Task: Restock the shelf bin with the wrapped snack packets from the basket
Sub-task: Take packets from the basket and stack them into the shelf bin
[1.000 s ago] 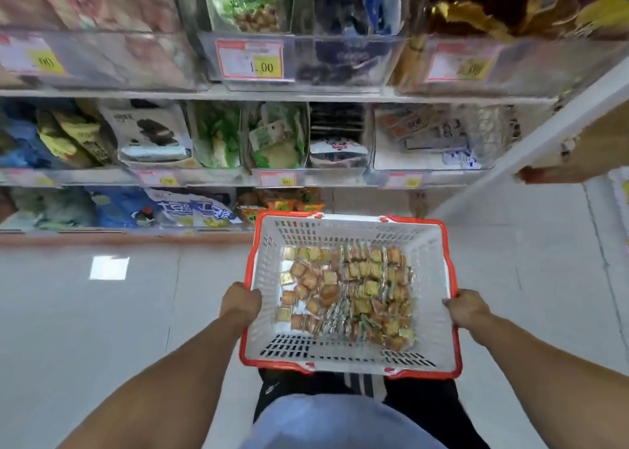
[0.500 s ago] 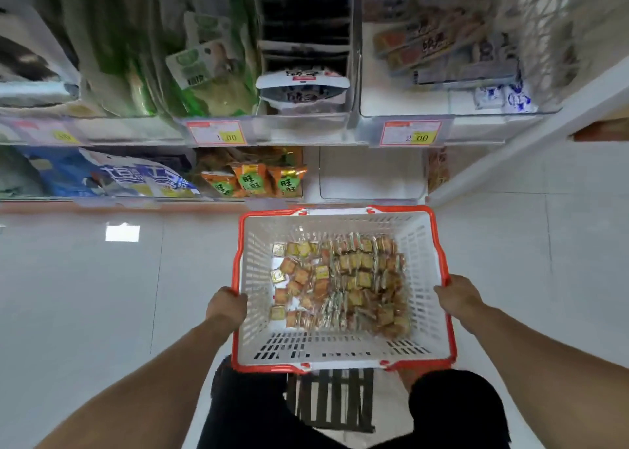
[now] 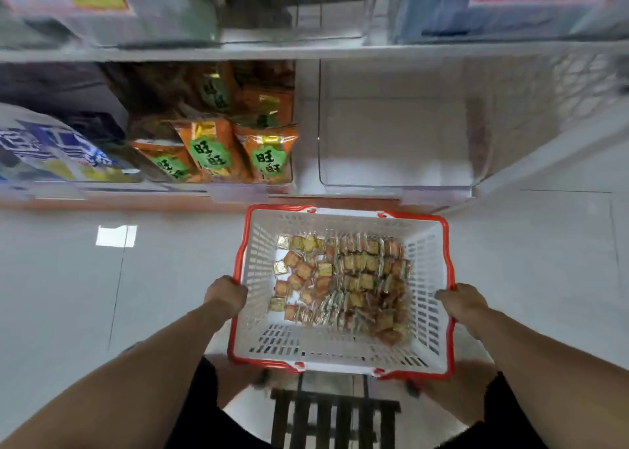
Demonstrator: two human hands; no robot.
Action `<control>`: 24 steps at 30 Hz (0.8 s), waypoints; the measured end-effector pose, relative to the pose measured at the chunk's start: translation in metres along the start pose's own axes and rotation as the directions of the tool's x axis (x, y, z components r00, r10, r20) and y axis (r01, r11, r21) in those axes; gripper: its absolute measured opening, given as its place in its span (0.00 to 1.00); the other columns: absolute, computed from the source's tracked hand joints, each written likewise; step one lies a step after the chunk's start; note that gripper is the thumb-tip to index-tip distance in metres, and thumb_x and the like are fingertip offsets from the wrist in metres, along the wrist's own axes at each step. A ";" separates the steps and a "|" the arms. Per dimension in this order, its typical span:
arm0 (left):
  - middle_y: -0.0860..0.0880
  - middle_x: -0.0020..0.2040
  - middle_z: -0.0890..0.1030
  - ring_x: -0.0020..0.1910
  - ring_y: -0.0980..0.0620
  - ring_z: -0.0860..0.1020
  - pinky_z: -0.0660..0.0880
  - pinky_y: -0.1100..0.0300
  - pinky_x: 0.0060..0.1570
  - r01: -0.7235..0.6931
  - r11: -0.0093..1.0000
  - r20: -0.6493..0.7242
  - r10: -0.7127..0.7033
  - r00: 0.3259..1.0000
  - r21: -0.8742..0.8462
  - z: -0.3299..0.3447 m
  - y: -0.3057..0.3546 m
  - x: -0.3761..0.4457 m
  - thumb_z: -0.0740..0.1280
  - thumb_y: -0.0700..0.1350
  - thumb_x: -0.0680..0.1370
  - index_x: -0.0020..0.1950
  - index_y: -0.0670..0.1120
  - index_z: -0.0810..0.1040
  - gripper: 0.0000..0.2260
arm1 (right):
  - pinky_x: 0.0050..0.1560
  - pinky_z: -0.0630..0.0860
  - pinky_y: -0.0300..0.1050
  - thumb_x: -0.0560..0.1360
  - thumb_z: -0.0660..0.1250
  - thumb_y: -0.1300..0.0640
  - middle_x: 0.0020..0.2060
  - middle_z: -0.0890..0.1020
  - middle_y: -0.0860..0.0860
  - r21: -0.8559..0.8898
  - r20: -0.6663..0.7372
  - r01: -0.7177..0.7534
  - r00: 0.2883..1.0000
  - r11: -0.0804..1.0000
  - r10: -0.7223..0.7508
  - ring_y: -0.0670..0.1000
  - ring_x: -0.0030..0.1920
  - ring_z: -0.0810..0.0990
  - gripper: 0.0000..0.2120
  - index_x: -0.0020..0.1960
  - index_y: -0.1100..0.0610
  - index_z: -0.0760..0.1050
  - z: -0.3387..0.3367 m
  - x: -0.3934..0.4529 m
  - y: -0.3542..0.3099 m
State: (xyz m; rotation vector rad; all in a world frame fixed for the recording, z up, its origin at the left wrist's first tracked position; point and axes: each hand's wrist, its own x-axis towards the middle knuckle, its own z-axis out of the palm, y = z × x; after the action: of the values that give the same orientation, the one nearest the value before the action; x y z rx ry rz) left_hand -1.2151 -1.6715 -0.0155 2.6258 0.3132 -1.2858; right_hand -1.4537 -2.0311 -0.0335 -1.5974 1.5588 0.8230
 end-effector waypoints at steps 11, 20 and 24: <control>0.37 0.49 0.82 0.41 0.39 0.83 0.83 0.50 0.35 0.037 0.991 -0.027 -0.034 0.999 0.126 0.055 0.018 0.095 0.61 0.39 0.81 0.61 0.33 0.78 0.14 | 0.38 0.77 0.44 0.61 0.65 0.65 0.27 0.74 0.53 -0.206 0.350 0.008 0.934 0.978 0.066 0.52 0.28 0.72 0.13 0.46 0.60 0.74 0.006 0.113 -0.031; 0.35 0.71 0.72 0.67 0.37 0.75 0.75 0.46 0.66 -0.045 0.995 -0.112 0.055 0.992 0.093 0.075 0.022 0.094 0.63 0.43 0.81 0.77 0.35 0.61 0.27 | 0.47 0.81 0.48 0.73 0.67 0.61 0.51 0.81 0.61 -0.278 0.007 0.113 0.993 0.954 -0.116 0.58 0.50 0.83 0.15 0.58 0.64 0.74 0.029 0.089 -0.032; 0.39 0.78 0.58 0.75 0.36 0.64 0.66 0.45 0.73 -0.129 0.969 -0.197 0.172 0.965 0.213 0.086 0.020 0.060 0.67 0.47 0.78 0.82 0.40 0.47 0.39 | 0.55 0.78 0.49 0.75 0.65 0.53 0.62 0.77 0.59 -0.318 -0.271 0.192 0.920 0.928 -0.283 0.58 0.56 0.78 0.23 0.68 0.61 0.70 0.037 0.061 -0.020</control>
State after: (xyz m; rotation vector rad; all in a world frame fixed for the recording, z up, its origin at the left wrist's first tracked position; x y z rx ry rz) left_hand -1.2382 -1.7073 -0.1129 2.8970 0.0131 -1.0361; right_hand -1.4282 -2.0319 -0.1031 -2.1717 1.4579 0.7069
